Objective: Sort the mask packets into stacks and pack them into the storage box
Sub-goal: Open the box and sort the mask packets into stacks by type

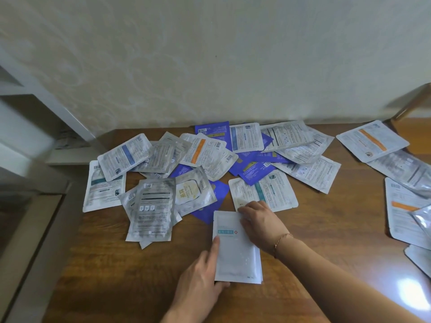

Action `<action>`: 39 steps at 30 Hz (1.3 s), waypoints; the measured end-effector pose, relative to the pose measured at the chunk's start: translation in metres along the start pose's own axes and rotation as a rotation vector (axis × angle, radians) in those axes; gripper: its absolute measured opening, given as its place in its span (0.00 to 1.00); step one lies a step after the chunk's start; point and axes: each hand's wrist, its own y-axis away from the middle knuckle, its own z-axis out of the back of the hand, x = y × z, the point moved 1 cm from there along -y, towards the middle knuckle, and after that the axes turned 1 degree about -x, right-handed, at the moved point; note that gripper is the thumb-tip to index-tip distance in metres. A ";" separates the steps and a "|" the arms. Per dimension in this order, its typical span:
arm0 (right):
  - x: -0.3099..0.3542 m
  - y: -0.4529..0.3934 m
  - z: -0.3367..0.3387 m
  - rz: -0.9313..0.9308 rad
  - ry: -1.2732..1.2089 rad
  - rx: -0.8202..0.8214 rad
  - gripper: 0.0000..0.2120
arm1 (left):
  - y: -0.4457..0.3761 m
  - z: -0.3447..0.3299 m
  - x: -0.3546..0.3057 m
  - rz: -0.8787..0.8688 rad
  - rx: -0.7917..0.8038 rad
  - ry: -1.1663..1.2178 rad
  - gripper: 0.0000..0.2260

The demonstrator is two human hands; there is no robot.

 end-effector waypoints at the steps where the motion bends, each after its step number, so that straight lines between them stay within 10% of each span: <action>1: 0.000 0.000 0.000 0.000 -0.004 0.003 0.17 | -0.001 0.000 -0.001 0.012 0.010 -0.006 0.45; 23: -0.161 0.047 0.081 -0.225 0.049 -0.102 0.14 | -0.080 -0.052 -0.147 -0.304 0.069 -0.243 0.52; 28: -0.122 0.024 0.088 -0.233 -0.007 -0.354 0.11 | -0.117 -0.011 -0.108 -0.210 -0.201 -0.283 0.34; 39: -0.038 0.039 -0.006 0.254 0.484 0.265 0.41 | -0.046 -0.026 -0.016 -0.234 0.005 -0.370 0.44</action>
